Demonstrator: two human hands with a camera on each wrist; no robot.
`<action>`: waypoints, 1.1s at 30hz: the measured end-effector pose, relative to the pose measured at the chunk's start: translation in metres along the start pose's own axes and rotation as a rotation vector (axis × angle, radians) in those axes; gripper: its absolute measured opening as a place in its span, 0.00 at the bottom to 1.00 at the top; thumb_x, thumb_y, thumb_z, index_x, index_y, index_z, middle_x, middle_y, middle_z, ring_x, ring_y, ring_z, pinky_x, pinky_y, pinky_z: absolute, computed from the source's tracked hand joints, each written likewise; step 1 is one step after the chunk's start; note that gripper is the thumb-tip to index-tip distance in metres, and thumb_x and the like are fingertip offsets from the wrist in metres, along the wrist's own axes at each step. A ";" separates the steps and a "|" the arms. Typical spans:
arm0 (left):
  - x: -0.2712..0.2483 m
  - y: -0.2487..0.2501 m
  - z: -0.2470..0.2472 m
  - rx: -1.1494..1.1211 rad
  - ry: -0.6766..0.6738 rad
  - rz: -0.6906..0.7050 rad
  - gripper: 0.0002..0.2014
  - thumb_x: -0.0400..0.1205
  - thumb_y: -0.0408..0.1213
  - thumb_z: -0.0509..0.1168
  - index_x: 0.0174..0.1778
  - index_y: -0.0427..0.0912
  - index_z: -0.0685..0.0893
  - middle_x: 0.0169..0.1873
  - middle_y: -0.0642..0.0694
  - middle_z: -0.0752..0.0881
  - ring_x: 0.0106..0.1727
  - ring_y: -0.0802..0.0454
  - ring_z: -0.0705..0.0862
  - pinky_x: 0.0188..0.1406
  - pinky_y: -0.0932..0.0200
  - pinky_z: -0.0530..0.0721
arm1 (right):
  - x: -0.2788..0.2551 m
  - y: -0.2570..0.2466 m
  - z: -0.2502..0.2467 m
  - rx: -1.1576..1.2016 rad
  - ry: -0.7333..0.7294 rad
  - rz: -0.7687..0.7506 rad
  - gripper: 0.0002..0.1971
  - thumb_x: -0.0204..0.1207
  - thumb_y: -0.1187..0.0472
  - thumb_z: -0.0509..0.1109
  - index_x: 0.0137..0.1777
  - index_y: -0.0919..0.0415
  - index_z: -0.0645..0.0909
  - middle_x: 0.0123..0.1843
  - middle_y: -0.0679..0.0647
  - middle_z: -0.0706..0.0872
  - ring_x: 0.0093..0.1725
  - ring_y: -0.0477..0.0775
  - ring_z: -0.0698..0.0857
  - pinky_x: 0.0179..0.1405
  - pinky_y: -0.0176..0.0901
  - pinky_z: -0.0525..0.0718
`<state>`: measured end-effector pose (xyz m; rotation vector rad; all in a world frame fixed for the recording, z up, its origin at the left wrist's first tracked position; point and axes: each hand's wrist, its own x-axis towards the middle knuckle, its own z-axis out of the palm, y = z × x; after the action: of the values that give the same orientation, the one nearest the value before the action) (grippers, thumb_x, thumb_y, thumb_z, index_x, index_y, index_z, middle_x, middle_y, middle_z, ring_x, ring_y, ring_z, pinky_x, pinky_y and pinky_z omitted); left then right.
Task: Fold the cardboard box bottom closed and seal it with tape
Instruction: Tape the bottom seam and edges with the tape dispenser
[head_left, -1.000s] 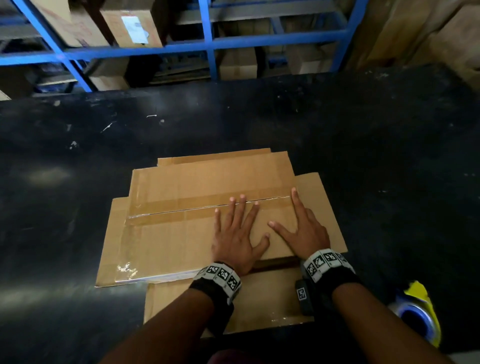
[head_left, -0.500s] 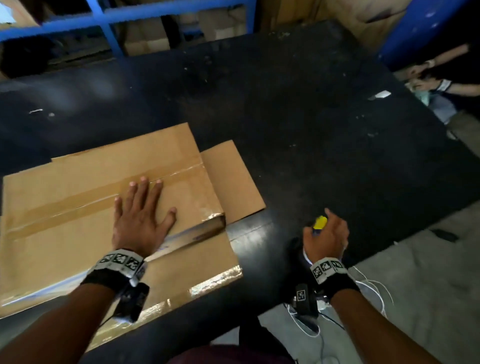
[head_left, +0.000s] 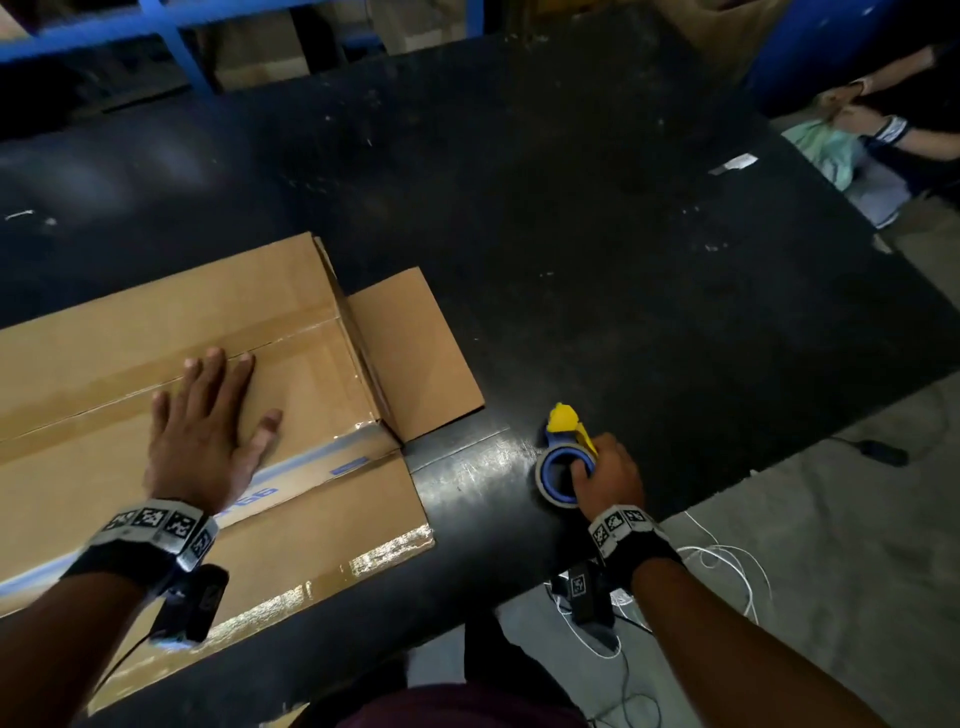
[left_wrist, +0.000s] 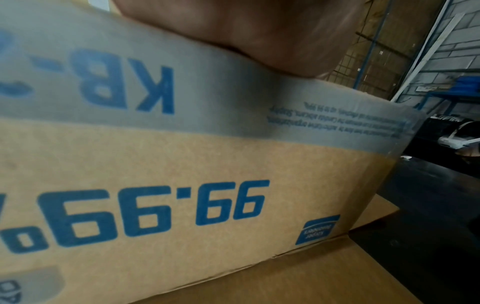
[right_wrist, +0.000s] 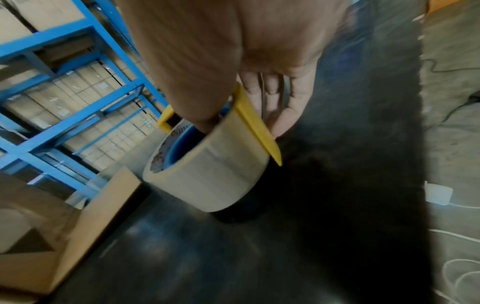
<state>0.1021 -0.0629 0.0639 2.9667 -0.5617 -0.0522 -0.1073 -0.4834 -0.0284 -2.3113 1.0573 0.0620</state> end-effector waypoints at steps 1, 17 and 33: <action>-0.002 0.001 0.000 -0.003 -0.001 -0.003 0.39 0.86 0.67 0.43 0.92 0.52 0.55 0.92 0.43 0.55 0.92 0.39 0.52 0.86 0.31 0.52 | 0.000 -0.012 -0.001 0.055 -0.007 -0.008 0.09 0.73 0.60 0.73 0.50 0.60 0.78 0.50 0.64 0.86 0.51 0.69 0.86 0.48 0.54 0.81; -0.042 0.019 -0.007 -0.120 -0.014 0.031 0.42 0.83 0.67 0.52 0.89 0.44 0.66 0.89 0.43 0.65 0.90 0.39 0.60 0.86 0.29 0.58 | -0.047 -0.348 0.007 0.643 -0.279 -0.684 0.22 0.74 0.61 0.68 0.69 0.56 0.74 0.59 0.52 0.87 0.56 0.53 0.87 0.56 0.45 0.82; -0.108 -0.171 -0.030 -0.201 0.043 -0.286 0.43 0.80 0.72 0.48 0.91 0.55 0.58 0.92 0.50 0.51 0.93 0.46 0.46 0.89 0.29 0.46 | -0.082 -0.391 0.103 0.725 -0.394 -0.454 0.21 0.66 0.57 0.68 0.58 0.64 0.79 0.45 0.55 0.86 0.38 0.45 0.85 0.35 0.33 0.82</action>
<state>0.0657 0.1381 0.0738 2.8180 -0.1147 -0.0667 0.1319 -0.1745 0.1024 -1.7135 0.2649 -0.0406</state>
